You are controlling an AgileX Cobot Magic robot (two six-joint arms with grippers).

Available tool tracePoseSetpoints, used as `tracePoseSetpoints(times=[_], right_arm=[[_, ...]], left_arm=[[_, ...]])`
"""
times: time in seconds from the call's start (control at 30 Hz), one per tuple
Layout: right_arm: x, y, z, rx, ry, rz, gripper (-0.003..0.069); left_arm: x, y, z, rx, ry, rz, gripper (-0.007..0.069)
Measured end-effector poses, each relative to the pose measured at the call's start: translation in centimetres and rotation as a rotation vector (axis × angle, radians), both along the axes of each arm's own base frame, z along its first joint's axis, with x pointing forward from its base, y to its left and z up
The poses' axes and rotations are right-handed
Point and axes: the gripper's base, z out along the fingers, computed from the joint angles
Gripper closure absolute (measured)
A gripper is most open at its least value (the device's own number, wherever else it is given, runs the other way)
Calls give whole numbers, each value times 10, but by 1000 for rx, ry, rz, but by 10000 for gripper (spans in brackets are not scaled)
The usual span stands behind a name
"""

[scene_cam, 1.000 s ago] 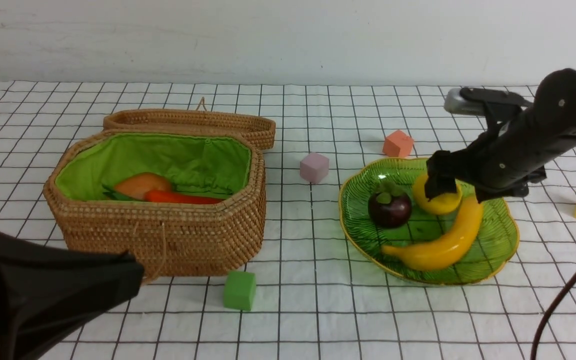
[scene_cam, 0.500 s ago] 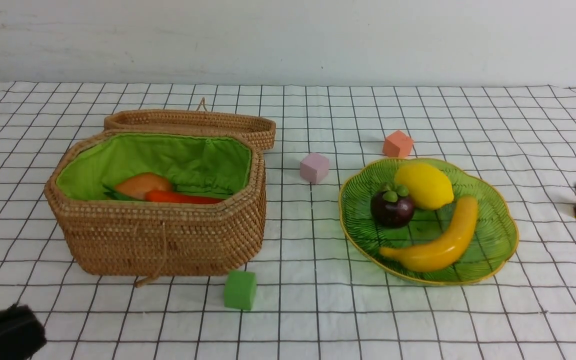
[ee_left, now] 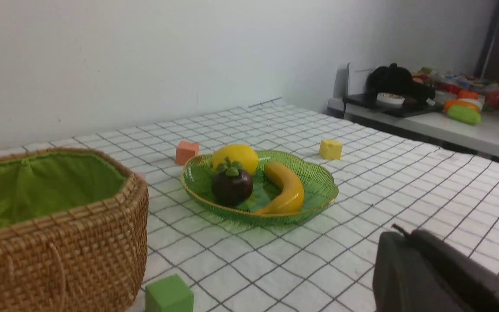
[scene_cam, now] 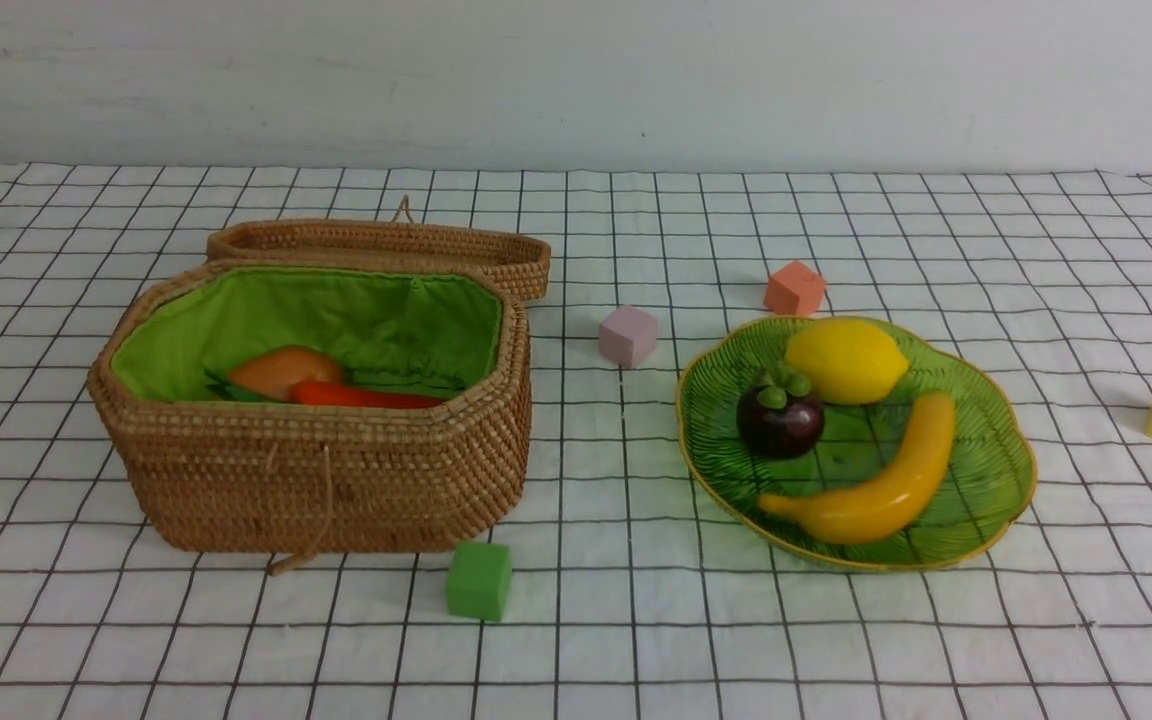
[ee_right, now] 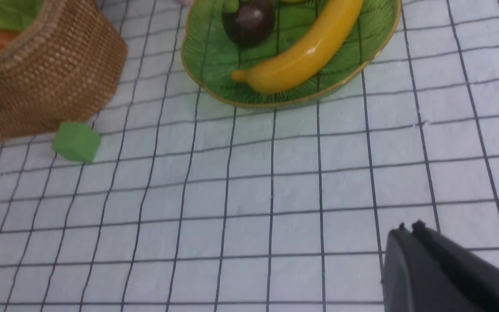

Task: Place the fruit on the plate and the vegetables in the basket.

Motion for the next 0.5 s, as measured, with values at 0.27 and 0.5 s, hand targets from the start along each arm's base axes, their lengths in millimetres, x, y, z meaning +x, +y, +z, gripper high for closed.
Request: tracePoseSetpoints(times=[0.27,0.5], right_arm=[[-16,-5,-23,6,-127,-23,642],[-17,-8,-21,-26,-167,-39,638]], left_arm=[[2,0,-20,102,95,15,638],[2,1,-29,172,161,27,638]])
